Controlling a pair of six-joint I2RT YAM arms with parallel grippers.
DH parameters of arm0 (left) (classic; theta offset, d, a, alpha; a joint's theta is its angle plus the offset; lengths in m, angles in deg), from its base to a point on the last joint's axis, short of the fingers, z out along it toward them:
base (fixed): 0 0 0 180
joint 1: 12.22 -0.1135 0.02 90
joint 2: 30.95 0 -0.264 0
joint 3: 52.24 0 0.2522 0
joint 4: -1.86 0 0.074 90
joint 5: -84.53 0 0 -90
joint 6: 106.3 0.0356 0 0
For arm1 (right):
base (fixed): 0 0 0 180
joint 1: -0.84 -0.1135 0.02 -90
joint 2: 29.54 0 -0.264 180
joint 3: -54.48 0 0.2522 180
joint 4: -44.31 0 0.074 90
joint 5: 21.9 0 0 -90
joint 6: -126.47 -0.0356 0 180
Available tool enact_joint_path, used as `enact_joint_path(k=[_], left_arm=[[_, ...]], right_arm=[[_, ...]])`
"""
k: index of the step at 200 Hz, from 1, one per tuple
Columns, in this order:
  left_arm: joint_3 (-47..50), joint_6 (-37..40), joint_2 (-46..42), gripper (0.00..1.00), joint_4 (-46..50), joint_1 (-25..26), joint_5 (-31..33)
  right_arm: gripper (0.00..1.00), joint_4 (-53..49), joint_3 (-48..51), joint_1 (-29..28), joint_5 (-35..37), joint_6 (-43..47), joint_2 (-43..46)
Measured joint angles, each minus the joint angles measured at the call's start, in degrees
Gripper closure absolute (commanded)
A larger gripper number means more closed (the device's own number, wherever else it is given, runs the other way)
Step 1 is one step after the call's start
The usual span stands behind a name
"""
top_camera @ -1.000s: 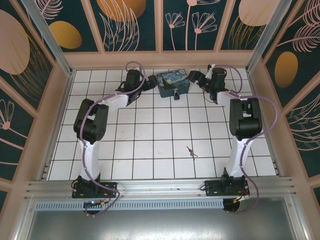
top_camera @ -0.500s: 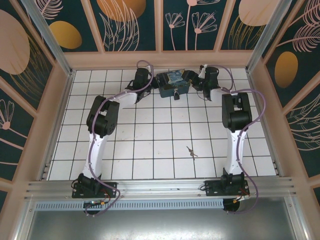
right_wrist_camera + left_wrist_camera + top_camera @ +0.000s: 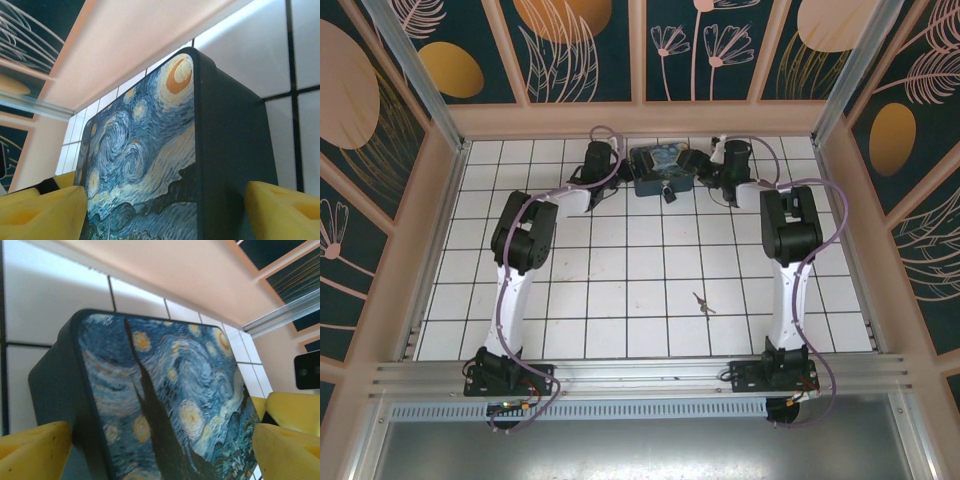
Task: Unlock a padlock with a key
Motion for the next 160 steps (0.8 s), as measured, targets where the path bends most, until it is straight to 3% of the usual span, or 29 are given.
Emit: enact_joint_path(k=[77,160], left_arm=[[25.5,-1.3,-17.4,0.07,-3.0,0.2,0.1],[51.6,-3.0,-39.3,0.06,-3.7,4.3,5.0]], right_arm=[[0.19,-1.4,17.2,-6.2,1.2,2.1,13.3],[0.19,-5.8,33.6,-16.8,8.3,1.9,29.0]])
